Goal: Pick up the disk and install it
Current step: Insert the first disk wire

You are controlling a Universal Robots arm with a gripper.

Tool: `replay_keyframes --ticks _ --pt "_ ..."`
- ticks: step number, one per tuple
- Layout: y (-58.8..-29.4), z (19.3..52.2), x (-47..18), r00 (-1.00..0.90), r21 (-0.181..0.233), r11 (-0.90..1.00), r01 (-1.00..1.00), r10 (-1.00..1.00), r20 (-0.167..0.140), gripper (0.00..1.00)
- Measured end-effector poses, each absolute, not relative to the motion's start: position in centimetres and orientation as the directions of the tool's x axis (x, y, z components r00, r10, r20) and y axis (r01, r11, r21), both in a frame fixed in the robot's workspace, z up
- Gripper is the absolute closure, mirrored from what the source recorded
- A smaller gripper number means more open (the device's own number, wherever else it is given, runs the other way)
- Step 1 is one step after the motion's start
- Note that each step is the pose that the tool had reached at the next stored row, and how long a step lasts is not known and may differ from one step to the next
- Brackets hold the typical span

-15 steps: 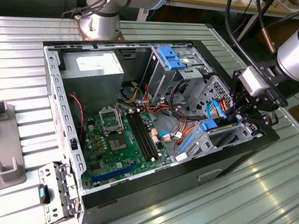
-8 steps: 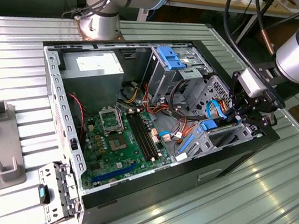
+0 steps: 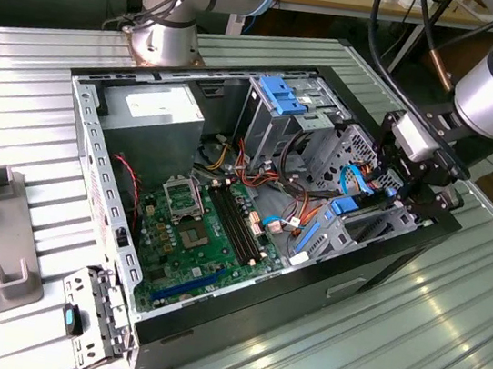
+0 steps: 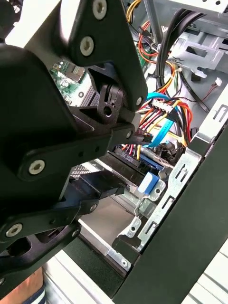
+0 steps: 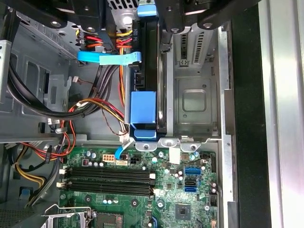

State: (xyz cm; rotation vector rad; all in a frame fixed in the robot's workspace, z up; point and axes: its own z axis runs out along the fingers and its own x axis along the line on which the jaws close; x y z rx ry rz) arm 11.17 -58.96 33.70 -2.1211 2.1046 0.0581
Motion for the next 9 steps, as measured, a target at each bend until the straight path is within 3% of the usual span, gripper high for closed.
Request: replay_keyframes --ticks 9 --pt "-58.9 36.2 11.2 0.013 -0.081 -0.002 -0.997 -0.991 -0.135 0.51"
